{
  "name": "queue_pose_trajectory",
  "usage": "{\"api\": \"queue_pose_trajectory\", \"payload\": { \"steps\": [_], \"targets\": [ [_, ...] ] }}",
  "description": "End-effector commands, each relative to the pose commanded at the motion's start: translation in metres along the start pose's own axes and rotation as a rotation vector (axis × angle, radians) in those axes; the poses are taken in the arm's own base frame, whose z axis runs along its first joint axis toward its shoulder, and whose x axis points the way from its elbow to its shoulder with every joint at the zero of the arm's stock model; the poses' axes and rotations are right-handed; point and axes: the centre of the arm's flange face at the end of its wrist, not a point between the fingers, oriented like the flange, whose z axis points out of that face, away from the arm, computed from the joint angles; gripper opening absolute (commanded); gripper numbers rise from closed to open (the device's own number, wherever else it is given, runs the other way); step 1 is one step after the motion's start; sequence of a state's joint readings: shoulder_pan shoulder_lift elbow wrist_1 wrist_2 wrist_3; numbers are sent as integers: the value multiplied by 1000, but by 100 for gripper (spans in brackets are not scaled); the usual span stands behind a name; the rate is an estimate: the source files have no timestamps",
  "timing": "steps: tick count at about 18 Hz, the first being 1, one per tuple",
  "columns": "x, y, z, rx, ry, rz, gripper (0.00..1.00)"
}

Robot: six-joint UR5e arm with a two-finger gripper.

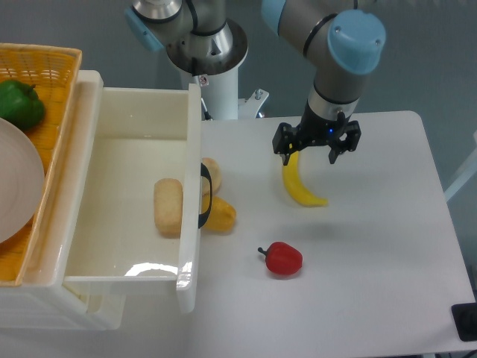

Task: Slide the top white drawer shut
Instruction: 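Swing the gripper toward the open white drawer's front handle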

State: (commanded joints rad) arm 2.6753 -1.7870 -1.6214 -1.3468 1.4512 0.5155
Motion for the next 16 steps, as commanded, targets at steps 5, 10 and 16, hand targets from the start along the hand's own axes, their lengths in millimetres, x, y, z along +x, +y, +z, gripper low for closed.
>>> {"api": "queue_pose_trajectory", "payload": {
  "steps": [5,10,16],
  "targets": [
    [9,-13,17,-20,21,-39,100],
    [11,-21,30,0,112,-49,100],
    [8,-32,49,-4,170,-53,100]
  ]
}}
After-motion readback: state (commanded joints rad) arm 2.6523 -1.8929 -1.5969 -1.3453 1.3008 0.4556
